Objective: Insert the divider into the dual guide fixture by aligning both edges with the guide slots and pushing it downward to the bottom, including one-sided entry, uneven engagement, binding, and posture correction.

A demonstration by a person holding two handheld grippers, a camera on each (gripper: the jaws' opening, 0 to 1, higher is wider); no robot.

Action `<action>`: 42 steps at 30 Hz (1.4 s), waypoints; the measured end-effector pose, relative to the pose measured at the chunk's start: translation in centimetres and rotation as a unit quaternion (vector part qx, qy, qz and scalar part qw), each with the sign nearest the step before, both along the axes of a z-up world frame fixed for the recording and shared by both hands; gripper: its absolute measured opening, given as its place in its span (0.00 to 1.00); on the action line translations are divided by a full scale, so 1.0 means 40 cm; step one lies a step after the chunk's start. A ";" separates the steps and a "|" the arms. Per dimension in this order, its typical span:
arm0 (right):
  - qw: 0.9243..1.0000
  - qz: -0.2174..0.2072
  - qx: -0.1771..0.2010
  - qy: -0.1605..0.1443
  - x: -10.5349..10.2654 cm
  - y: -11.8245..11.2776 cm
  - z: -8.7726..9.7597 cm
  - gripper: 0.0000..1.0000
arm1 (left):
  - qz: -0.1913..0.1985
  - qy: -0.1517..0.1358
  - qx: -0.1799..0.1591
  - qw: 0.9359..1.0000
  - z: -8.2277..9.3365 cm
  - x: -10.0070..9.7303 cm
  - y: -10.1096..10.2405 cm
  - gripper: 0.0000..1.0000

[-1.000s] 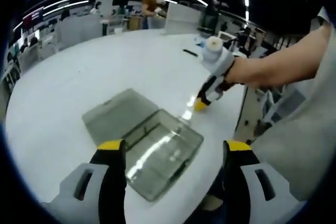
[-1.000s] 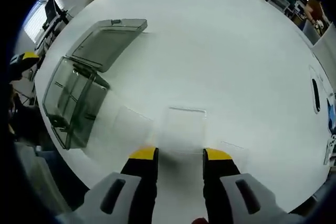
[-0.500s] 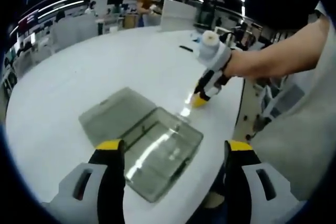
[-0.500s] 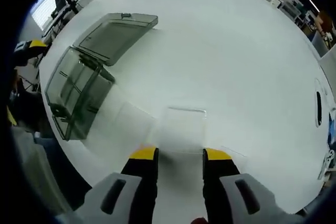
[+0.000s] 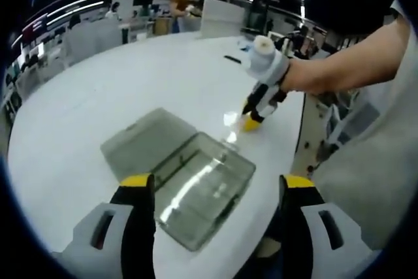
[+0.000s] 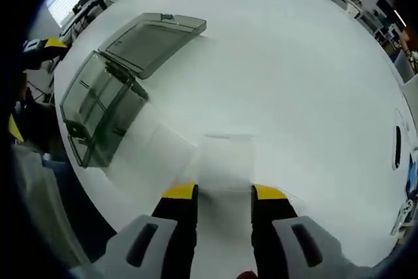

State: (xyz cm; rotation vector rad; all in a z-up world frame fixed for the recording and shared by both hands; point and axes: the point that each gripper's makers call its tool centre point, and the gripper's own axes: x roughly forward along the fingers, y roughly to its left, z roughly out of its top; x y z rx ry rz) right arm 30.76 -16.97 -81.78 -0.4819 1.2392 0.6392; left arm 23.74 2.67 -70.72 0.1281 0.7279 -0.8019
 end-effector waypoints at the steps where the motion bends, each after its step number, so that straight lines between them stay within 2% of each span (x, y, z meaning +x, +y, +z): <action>1: 1.000 0.000 0.000 0.000 0.000 -0.001 0.000 0.27 | 0.000 -0.001 0.000 1.000 0.001 0.000 0.000 0.75; 15: 1.000 0.017 -0.001 -0.012 -0.001 0.005 0.009 0.27 | -0.002 0.002 0.002 1.000 -0.005 -0.002 0.000 0.75; 24: 0.999 0.032 0.007 -0.031 0.008 0.025 0.040 0.27 | 0.003 0.002 -0.006 1.000 -0.003 0.006 -0.002 0.77; 42: 0.993 0.060 0.052 -0.085 0.006 0.113 0.150 0.27 | 0.020 0.011 -0.042 0.999 -0.005 0.009 -0.010 0.78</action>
